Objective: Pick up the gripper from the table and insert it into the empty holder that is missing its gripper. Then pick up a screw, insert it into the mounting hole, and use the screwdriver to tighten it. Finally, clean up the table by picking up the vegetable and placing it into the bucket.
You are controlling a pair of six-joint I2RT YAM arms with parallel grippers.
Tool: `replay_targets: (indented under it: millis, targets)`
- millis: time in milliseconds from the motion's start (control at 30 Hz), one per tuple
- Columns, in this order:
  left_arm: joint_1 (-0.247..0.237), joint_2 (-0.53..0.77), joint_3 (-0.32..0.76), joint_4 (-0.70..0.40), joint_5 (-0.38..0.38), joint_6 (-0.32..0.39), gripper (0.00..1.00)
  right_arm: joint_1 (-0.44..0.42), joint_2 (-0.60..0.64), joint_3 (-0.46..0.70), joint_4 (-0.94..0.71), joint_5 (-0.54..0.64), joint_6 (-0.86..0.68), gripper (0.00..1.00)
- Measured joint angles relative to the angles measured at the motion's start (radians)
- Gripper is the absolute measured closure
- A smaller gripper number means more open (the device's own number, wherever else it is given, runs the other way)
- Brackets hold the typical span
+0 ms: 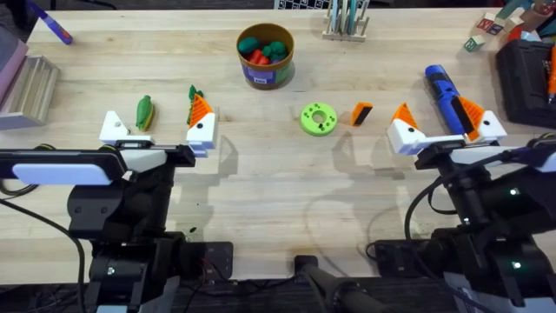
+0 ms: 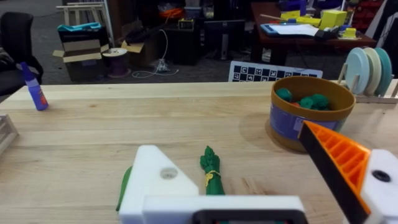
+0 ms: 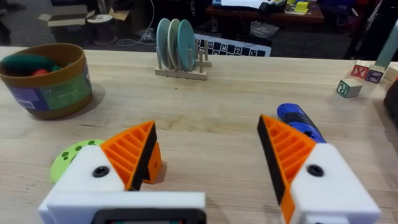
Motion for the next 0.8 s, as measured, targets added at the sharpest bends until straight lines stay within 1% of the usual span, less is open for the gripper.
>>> replay_targets:
  millis: [433,500,633,667,733,800]
  targets:
    - [0.0,0.0,0.0,0.012,0.0,0.0,0.015,0.0,0.0,0.0,0.004,0.0,0.0,0.008]
    - [0.0,0.0,0.0,0.055,0.0,0.0,0.015,0.0,0.0,0.0,0.023,0.0,0.0,0.008]
    - [0.0,0.0,0.001,0.188,0.0,0.0,0.015,0.0,0.0,0.001,0.143,0.0,0.0,0.008]
    - [0.0,0.0,0.001,0.207,0.0,0.0,0.016,0.0,0.0,0.005,0.16,0.0,0.0,0.008]
    - [0.0,0.0,0.015,0.197,-0.002,0.0,0.015,0.0,0.0,0.028,0.169,0.0,-0.006,0.008]
    - [0.0,0.0,0.047,0.148,-0.011,0.0,0.015,0.0,0.001,0.066,0.166,0.0,-0.023,0.009]
